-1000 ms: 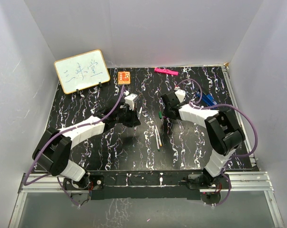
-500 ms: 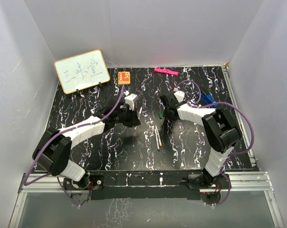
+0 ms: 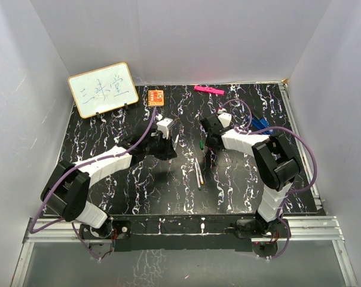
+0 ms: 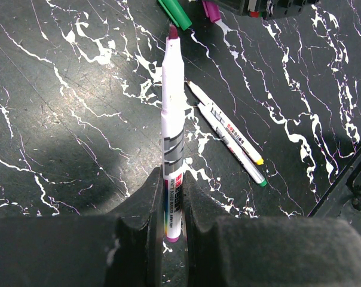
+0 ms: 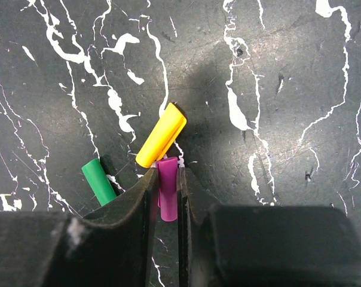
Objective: Insert the pens into the pen caps
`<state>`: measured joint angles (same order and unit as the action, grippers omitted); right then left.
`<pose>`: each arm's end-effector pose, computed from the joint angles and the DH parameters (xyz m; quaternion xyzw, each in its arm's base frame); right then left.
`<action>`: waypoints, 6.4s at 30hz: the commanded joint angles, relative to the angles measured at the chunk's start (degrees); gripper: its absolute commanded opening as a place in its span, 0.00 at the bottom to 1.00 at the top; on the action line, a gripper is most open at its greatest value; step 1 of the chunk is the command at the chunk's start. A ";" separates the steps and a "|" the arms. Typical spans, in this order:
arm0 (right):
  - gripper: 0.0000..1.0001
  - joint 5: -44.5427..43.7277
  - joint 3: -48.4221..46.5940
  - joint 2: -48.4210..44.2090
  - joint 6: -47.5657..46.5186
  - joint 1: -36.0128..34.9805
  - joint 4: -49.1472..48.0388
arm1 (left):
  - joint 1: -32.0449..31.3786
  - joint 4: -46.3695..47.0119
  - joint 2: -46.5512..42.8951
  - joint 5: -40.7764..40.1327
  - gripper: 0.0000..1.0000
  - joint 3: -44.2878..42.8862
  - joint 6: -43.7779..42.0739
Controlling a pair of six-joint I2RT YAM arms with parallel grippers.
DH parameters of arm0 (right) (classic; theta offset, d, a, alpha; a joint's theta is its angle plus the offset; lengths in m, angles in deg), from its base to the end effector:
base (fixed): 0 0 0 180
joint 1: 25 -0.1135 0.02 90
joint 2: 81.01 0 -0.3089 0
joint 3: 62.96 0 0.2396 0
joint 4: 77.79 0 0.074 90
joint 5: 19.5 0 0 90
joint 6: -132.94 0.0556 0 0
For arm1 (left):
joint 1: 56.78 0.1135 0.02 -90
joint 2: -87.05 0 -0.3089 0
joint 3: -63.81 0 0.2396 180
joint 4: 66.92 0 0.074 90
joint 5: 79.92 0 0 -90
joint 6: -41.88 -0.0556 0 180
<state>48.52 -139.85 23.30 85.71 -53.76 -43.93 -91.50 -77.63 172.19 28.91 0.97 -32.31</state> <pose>0.3338 0.1595 0.1924 0.1629 0.9381 -0.0076 0.3055 0.2542 -0.1980 0.2614 0.2194 0.8424 -0.3309 0.3643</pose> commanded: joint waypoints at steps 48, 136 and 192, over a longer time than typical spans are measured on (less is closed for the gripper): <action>0.00 30.67 23.57 -26.92 -9.55 -0.42 -70.33 | -0.96 24.44 -2.89 12.47 0.00 4.24 10.17; 0.00 28.04 28.77 -25.36 -2.88 -3.19 -81.84 | -2.81 32.72 -3.50 11.71 0.00 7.48 12.40; 0.00 26.67 27.06 -22.66 -6.15 -5.08 -81.33 | -2.81 29.96 -8.60 10.80 0.00 10.41 11.13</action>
<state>75.97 -110.78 0.14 80.66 -58.65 -123.36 -94.04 -47.86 166.71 39.91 10.99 -19.94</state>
